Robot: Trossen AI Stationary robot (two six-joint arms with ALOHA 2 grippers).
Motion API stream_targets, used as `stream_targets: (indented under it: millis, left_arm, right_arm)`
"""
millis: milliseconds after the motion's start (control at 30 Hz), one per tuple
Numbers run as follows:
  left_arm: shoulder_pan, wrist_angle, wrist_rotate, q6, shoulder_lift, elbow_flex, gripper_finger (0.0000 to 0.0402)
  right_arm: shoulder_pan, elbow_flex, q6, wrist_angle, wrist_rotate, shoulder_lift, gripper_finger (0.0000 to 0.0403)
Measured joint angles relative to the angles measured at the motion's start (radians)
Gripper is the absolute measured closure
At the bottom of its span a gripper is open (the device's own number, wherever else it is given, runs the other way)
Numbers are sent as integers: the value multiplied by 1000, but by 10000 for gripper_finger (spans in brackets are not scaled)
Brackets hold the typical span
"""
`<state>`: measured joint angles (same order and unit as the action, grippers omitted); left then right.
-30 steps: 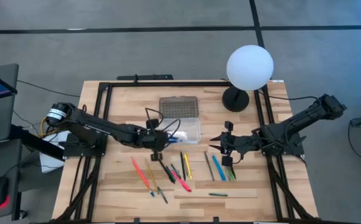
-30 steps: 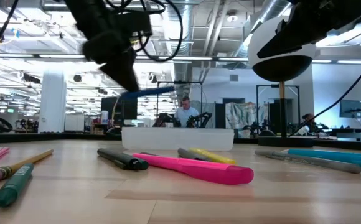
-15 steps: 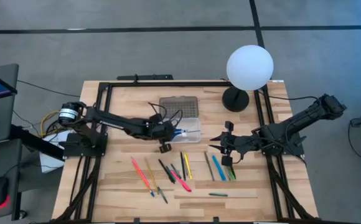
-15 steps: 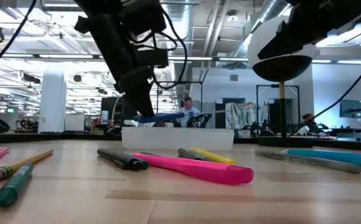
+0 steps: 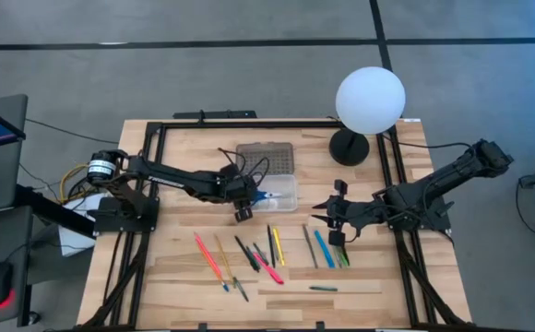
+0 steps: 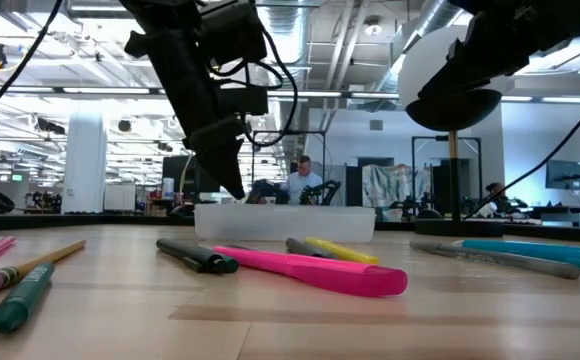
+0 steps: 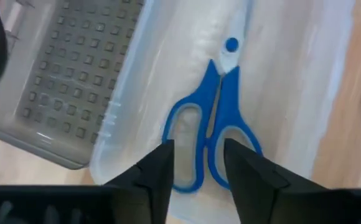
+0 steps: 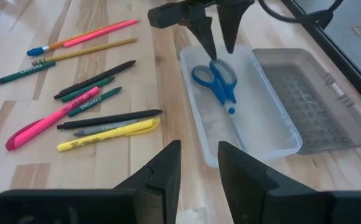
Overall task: Pick & place school supplies into a supply box
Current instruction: Put the black pen into the gray supply box
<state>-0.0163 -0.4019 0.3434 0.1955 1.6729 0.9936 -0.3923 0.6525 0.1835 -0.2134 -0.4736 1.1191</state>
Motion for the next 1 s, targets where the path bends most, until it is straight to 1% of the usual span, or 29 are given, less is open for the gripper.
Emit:
stream_targets:
  millis: [133, 267, 367, 467, 667, 733, 833, 1000]
  left_arm:
    - [-9, -4, 2, -3, -1, 0, 238]
    - [-8, -7, 1, -31, -5, 0, 231]
    - [8, -14, -13, -73, -5, 4, 234]
    - [32, -42, -21, -105, -5, 26, 239]
    - [83, -146, -19, -130, -5, 79, 247]
    - [97, -176, -9, -129, -5, 85, 248]
    - [115, -192, 29, -126, -5, 85, 248]
    - [137, -195, 47, -125, -5, 85, 248]
  right_arm:
    - [0, -1, 30, -21, -1, 0, 301]
    - [0, -24, 147, -56, 0, 0, 301]
    - [0, -40, 293, -130, 0, 0, 301]
    - [-17, -41, 477, -242, 0, 0, 301]
    - [-98, -41, 846, -414, 6, 2, 301]
    - [-132, -41, 951, -439, 20, 20, 301]
    - [-176, -42, 1061, -446, 49, 68, 301]
    - [-222, -33, 1166, -431, 110, 199, 301]
